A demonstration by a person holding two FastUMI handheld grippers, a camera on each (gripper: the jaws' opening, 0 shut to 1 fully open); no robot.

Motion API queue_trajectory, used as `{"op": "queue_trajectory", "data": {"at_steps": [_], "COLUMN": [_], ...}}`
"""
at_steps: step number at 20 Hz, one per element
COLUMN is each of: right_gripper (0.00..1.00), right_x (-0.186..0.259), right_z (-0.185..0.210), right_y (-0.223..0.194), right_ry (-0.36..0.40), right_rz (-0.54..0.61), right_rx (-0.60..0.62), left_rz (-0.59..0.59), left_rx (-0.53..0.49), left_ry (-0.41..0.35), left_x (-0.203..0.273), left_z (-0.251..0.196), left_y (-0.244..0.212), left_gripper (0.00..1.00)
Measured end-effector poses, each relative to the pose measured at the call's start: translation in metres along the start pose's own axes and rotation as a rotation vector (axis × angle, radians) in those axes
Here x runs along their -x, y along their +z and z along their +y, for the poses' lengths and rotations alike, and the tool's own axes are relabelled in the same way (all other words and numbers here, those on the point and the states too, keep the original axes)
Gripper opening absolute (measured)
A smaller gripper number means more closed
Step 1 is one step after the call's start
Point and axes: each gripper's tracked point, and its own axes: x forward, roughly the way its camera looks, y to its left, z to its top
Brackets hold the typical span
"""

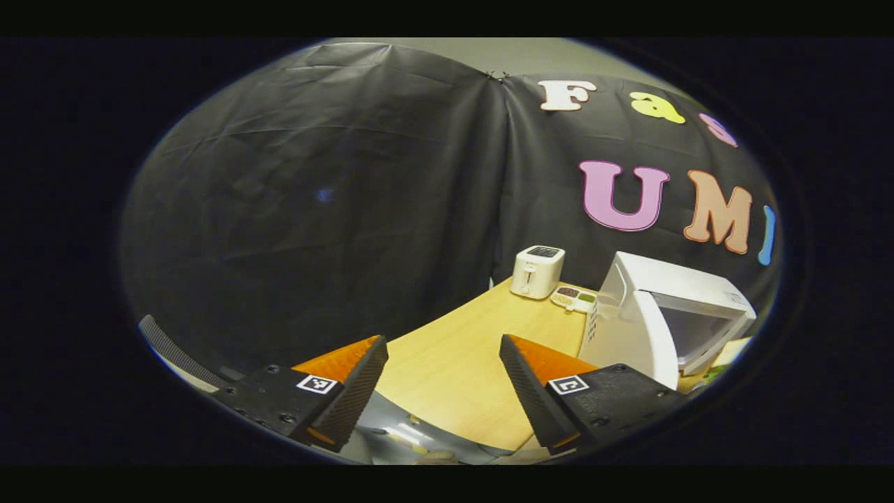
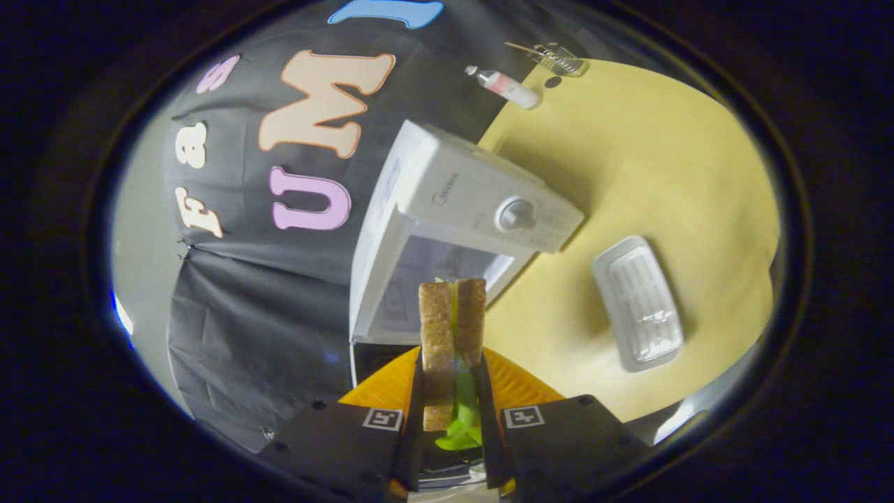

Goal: Open the microwave oven with the left hand, put the food in, and close the microwave oven.

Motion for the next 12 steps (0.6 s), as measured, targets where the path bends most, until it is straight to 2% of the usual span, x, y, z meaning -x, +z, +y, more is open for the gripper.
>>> {"op": "queue_trajectory", "data": {"at_steps": [3,7,12], "right_gripper": [0.38,0.38,0.38], "right_x": [-0.024,-0.062,-0.113], "right_z": [0.018,0.045,0.049], "right_y": [-0.033,-0.066,-0.072], "right_ry": [0.042,0.089,0.048], "right_rz": [-0.023,-0.062,-0.150], "right_rx": [0.004,-0.028,-0.016], "left_rz": [0.013,0.027,0.052], "left_rx": [-0.013,-0.001,0.024], "left_ry": [-0.020,-0.087,-0.152], "left_x": [-0.004,0.001,0.003], "left_z": [0.011,0.011,0.014], "left_y": [-0.003,-0.007,-0.018], "left_gripper": [0.94,0.94,0.94]}}
